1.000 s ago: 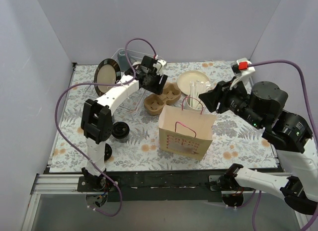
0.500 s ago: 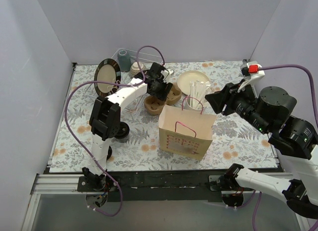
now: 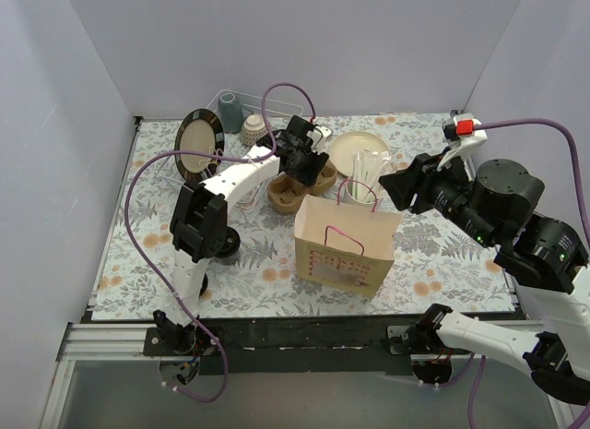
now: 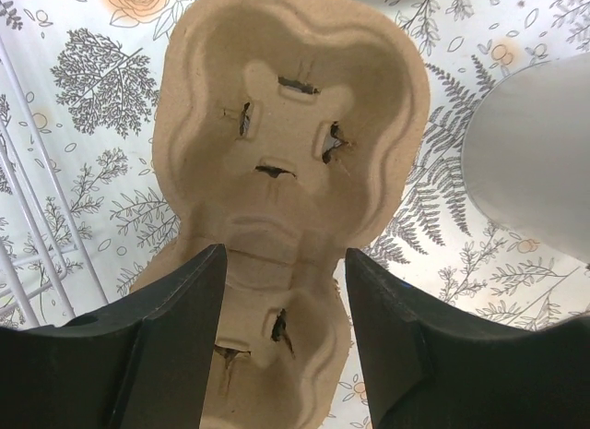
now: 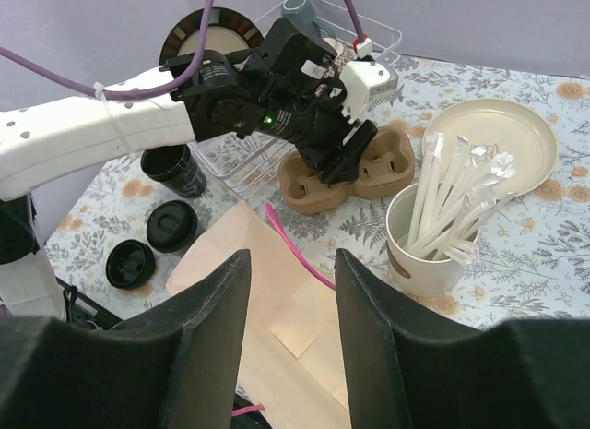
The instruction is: Pack the takeout coffee
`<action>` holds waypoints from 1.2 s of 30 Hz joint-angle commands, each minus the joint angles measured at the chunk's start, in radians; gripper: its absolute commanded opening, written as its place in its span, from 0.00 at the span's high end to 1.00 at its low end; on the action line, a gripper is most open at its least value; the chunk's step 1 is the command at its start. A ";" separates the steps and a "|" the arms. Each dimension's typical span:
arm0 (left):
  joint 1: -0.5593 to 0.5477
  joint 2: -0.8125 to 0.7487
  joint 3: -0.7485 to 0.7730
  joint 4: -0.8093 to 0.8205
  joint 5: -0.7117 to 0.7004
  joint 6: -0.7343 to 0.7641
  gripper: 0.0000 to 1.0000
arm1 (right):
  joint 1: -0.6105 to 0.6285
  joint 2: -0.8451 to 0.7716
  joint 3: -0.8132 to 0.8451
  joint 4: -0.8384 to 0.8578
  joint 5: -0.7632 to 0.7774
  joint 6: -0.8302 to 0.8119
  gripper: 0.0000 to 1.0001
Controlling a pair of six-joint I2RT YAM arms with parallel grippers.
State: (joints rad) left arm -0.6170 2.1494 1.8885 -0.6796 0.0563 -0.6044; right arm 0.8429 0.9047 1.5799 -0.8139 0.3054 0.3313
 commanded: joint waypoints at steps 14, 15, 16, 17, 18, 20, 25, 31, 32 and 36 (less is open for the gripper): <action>-0.004 -0.023 0.066 -0.037 -0.098 0.028 0.48 | 0.004 -0.004 -0.003 -0.002 0.009 -0.026 0.51; -0.003 -0.031 0.064 -0.038 -0.102 0.029 0.48 | 0.005 -0.006 -0.004 -0.002 0.009 -0.026 0.51; -0.003 -0.040 0.061 -0.038 -0.104 0.029 0.48 | 0.004 -0.006 -0.004 -0.002 0.008 -0.026 0.51; -0.004 -0.045 0.058 -0.040 -0.104 0.035 0.48 | 0.004 -0.006 -0.008 -0.002 0.008 -0.025 0.51; -0.003 -0.045 0.057 -0.040 -0.104 0.037 0.48 | 0.004 -0.004 -0.008 -0.001 0.006 -0.025 0.51; -0.003 -0.045 0.052 -0.043 -0.098 0.046 0.49 | 0.004 -0.003 -0.006 0.001 0.004 -0.029 0.51; -0.004 -0.031 0.046 -0.046 -0.075 0.049 0.51 | 0.004 0.010 0.005 0.002 0.000 -0.031 0.51; -0.004 -0.011 0.046 -0.047 -0.062 0.054 0.53 | 0.004 0.010 0.000 0.004 -0.002 -0.020 0.52; -0.004 -0.010 0.044 -0.048 -0.062 0.055 0.54 | 0.004 0.008 0.000 0.005 -0.002 -0.017 0.52; -0.004 -0.005 0.037 -0.052 -0.061 0.055 0.54 | 0.004 0.008 -0.001 0.005 0.001 -0.012 0.52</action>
State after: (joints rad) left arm -0.6182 2.1620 1.9141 -0.7261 -0.0151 -0.5636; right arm 0.8429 0.9192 1.5726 -0.8242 0.3046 0.3115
